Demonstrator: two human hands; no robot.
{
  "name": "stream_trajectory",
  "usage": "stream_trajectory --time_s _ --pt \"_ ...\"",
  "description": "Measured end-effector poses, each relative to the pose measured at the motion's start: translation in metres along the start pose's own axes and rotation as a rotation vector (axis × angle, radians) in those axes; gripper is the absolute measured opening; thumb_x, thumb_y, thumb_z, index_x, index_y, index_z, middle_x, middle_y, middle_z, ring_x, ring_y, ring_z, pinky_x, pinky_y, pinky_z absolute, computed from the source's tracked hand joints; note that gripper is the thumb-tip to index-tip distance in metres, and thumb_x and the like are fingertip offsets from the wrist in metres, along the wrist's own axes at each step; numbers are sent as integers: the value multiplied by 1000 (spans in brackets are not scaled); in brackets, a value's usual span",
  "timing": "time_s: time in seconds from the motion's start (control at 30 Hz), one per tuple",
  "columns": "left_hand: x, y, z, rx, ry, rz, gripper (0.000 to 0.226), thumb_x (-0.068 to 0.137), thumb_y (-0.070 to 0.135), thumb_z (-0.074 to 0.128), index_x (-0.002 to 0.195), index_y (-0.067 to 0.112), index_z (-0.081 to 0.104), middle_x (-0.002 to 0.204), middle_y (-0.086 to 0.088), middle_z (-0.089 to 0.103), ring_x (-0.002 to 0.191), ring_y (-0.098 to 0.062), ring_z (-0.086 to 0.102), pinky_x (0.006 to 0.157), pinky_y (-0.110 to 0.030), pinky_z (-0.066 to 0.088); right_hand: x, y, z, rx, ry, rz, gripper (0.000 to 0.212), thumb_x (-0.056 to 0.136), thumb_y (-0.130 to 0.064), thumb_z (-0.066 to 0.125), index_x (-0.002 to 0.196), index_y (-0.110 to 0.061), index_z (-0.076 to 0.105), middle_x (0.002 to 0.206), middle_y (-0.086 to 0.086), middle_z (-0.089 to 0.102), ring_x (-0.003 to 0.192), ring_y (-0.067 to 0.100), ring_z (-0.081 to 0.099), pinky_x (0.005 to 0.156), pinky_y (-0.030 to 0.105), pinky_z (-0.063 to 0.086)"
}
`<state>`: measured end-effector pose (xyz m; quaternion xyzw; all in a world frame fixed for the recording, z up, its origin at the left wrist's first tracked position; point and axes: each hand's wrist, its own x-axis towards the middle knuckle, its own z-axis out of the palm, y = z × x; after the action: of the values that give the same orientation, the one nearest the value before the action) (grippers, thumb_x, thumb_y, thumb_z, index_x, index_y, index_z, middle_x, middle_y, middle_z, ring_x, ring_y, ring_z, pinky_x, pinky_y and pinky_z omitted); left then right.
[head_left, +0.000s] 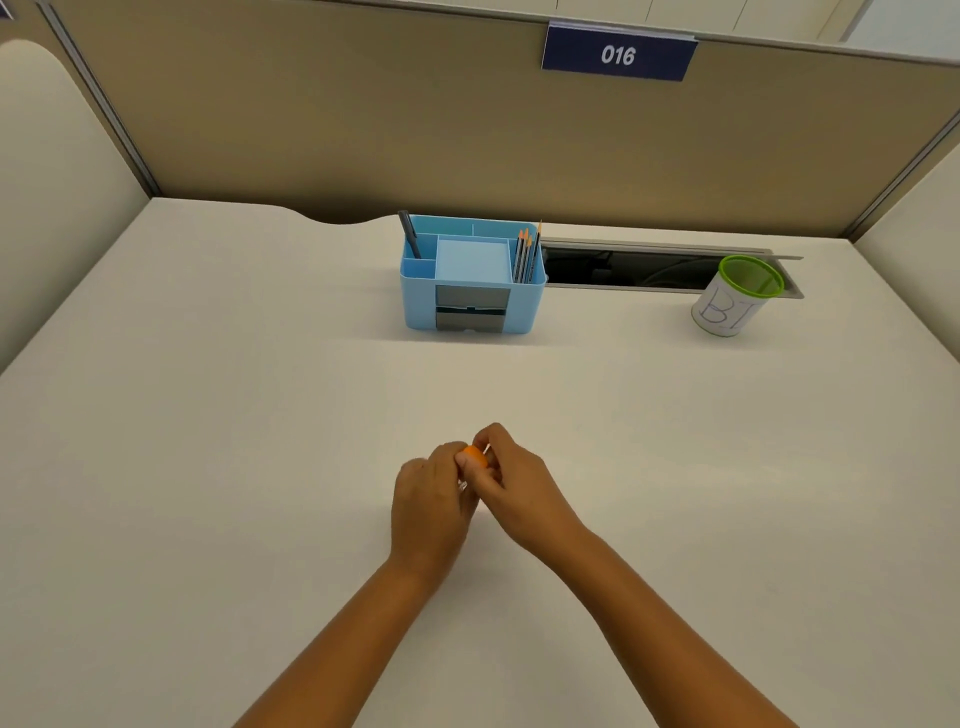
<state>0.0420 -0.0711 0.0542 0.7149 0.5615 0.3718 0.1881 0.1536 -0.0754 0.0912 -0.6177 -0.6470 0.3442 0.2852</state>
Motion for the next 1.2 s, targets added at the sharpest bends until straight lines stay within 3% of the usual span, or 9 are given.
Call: stream_trajectory --time_s 0.13,0.37,0.5,0.6,0.67,0.8,0.97,1.1,1.2 --pt "18 25 -12 -76 60 29 14 84 21 57 88 8 54 65 -5 66 49 -12 50 45 -11 33 5 -24 -16 -21 118 -102 19 93 -39 43 89 -21 43 67 -3 55 58 10 53 54 21 45" --pt "38 55 -28 -207 159 118 20 82 26 54 85 6 55 63 -4 64 49 -12 52 45 -13 41 7 -49 -40 78 252 -189 19 86 -40 47 78 -24 39 57 -9 43 52 4 44 48 13 38" --pt "42 56 -30 -278 95 110 20 81 33 55 82 14 55 64 9 57 49 -9 51 46 -7 41 4 -49 -45 109 245 -189 22 86 -40 47 77 -21 40 57 -9 41 55 4 43 49 16 37" --pt "44 55 -30 -421 -3 11 16 76 45 55 70 31 49 60 9 57 55 -16 55 49 -28 50 2 -46 -46 127 212 -187 24 90 -33 51 72 -25 37 58 -9 40 54 2 42 49 14 36" --pt "44 53 -29 -485 -66 -34 21 74 45 60 69 26 52 62 -2 61 61 -21 57 53 -33 52 2 -43 -47 145 187 -187 28 91 -31 51 69 -32 34 59 -10 40 54 -2 44 48 8 37" --pt "45 48 -31 -509 -177 -51 18 78 25 67 72 14 54 63 -9 60 58 -15 54 51 -20 48 0 -37 -48 132 118 -171 25 92 -33 51 71 -33 36 62 -8 45 57 -7 47 50 5 39" --pt "38 47 -31 -305 -323 7 14 77 29 59 77 29 44 59 10 54 52 -8 52 48 -18 43 0 -30 -52 64 96 -133 23 86 -34 55 71 -36 38 59 -10 45 54 -1 47 47 8 39" --pt "31 54 -20 -77 -231 -47 14 81 24 56 74 26 44 53 16 48 49 -9 50 43 -14 34 -2 -29 -47 -133 174 -68 20 81 -41 54 73 -36 36 55 -9 45 51 8 45 49 17 38" --pt "30 58 -16 -133 -171 -128 18 83 17 56 68 23 48 50 15 47 45 -9 49 38 -10 35 -4 -32 -43 -222 235 -99 28 83 -59 47 75 -35 34 54 -15 43 50 5 46 49 18 34"
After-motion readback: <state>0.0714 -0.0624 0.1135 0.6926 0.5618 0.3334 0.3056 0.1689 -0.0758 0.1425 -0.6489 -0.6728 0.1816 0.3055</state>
